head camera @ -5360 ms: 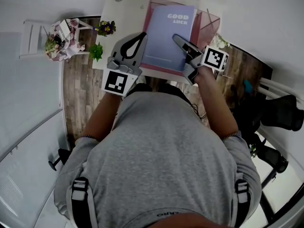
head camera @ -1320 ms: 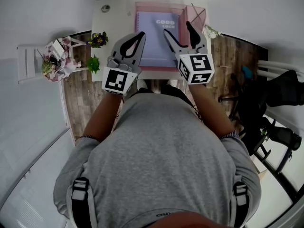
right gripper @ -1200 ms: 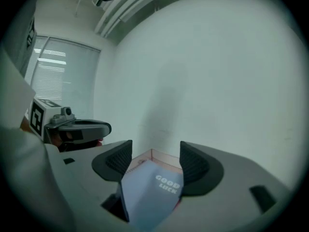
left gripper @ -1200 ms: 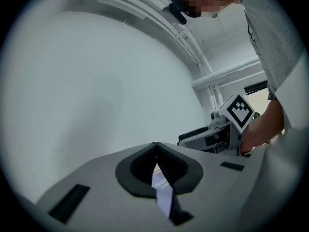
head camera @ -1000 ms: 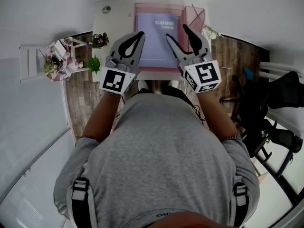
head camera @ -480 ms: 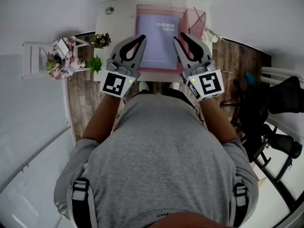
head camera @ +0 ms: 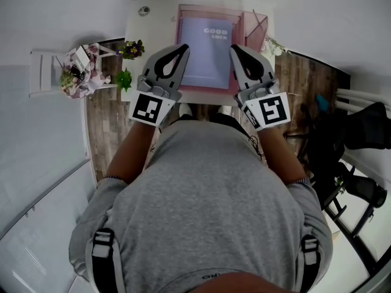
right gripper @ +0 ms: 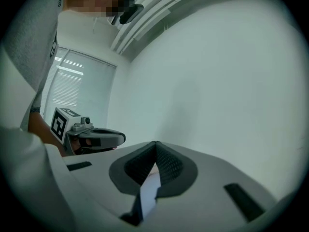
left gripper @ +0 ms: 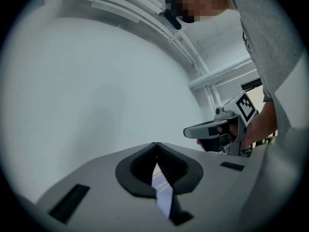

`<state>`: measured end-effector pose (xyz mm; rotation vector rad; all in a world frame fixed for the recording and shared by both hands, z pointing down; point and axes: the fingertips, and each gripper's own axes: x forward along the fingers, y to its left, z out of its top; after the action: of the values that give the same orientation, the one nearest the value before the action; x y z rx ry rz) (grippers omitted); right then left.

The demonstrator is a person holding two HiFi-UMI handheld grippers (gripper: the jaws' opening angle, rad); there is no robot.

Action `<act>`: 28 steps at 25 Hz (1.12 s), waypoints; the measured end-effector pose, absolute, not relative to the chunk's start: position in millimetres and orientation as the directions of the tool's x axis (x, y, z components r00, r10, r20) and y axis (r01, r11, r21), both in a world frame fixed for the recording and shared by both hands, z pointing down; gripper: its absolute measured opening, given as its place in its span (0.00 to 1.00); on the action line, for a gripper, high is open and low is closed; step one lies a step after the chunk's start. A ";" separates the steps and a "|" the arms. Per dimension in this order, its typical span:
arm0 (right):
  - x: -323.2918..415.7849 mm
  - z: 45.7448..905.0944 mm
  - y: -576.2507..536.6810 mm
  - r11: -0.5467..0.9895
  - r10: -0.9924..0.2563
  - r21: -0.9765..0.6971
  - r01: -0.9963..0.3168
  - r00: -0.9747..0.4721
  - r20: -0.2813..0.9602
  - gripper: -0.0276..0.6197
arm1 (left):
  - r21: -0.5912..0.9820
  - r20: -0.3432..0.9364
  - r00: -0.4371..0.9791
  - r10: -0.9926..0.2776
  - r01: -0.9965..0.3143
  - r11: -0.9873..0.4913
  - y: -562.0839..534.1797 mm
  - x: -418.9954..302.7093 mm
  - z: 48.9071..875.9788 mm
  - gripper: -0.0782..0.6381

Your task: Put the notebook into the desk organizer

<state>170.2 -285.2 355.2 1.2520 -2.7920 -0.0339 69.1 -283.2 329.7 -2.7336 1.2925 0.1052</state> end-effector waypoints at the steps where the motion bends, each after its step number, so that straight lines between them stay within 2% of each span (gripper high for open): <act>1: 170.5 355.8 -285.3 0.663 -0.748 0.058 -0.746 -0.660 0.066 0.05 | -0.075 -0.111 0.634 -0.766 -0.774 -0.629 -283.4 68.8 329.5 0.14; 19: 176.7 358.5 -283.0 0.655 -0.756 0.089 -0.750 -0.649 0.088 0.05 | -0.084 -0.106 0.642 -0.759 -0.767 -0.637 -286.1 71.6 330.2 0.14; 28: 173.7 352.9 -283.2 0.651 -0.759 0.084 -0.754 -0.649 0.057 0.05 | -0.085 -0.100 0.640 -0.762 -0.768 -0.635 -285.8 70.0 334.3 0.14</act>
<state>173.7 -283.2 352.9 1.2740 -2.7748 -0.0802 70.0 -285.8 334.3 -2.7352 1.2810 0.0823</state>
